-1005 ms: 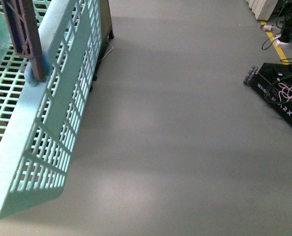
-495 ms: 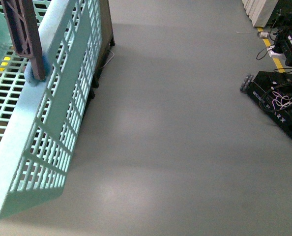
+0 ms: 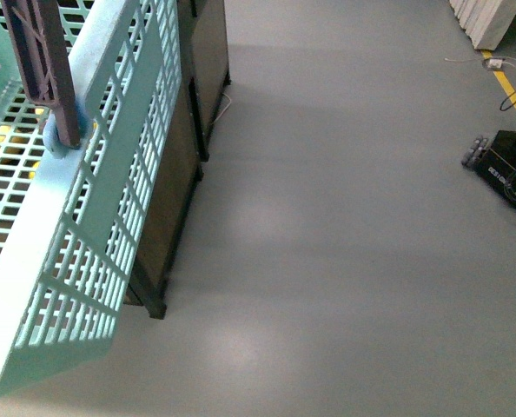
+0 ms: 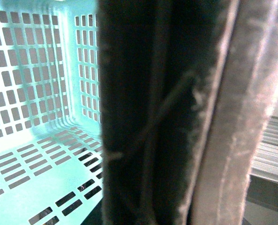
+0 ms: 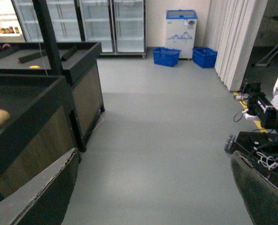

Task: Pick mango and avocado into basket

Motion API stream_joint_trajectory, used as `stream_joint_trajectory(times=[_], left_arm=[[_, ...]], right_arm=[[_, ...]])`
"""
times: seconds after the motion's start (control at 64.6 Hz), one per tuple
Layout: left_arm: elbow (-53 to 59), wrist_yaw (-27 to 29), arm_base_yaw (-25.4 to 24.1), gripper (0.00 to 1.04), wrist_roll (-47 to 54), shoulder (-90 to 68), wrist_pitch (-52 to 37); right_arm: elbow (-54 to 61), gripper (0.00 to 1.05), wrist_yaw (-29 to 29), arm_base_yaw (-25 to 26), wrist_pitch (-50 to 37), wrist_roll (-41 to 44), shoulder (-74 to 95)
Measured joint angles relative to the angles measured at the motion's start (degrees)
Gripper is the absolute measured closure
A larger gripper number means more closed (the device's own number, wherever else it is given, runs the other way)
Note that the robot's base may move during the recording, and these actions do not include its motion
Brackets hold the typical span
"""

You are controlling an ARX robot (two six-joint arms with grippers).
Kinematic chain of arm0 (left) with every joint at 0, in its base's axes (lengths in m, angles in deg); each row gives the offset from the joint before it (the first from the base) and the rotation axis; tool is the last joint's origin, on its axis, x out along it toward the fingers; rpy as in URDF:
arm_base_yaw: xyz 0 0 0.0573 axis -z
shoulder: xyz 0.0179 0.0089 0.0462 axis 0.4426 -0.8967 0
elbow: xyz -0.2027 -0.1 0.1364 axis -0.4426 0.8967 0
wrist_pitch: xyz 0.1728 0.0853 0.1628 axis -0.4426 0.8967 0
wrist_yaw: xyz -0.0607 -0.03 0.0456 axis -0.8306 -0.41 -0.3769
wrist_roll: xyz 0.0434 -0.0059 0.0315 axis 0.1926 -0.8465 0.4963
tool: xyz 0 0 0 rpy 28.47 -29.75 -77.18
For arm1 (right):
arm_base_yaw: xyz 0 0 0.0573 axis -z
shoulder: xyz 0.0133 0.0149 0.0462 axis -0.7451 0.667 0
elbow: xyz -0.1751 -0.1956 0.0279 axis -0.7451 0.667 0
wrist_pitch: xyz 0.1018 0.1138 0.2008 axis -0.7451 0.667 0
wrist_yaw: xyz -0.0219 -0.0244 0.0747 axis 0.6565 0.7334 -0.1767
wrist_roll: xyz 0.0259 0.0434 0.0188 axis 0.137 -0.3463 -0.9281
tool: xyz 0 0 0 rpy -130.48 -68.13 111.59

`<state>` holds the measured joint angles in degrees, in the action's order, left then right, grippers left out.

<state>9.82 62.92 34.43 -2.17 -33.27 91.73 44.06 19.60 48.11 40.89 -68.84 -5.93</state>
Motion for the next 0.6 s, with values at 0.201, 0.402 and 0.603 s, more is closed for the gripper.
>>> stream_joint_trajectory(times=[0.201, 0.402, 0.603], left_arm=[[0.00, -0.17, 0.00, 0.90, 0.07, 0.00, 0.02], [0.00, -0.17, 0.00, 0.90, 0.04, -0.02, 0.02], [0.04, -0.15, 0.00, 0.90, 0.07, -0.02, 0.04]], right_arm=[[0.00, 0.09, -0.09, 0.00, 0.02, 0.02, 0.04], [0.00, 0.09, -0.11, 0.00, 0.02, 0.00, 0.02], [0.00, 0.09, -0.17, 0.00, 0.02, 0.00, 0.00]])
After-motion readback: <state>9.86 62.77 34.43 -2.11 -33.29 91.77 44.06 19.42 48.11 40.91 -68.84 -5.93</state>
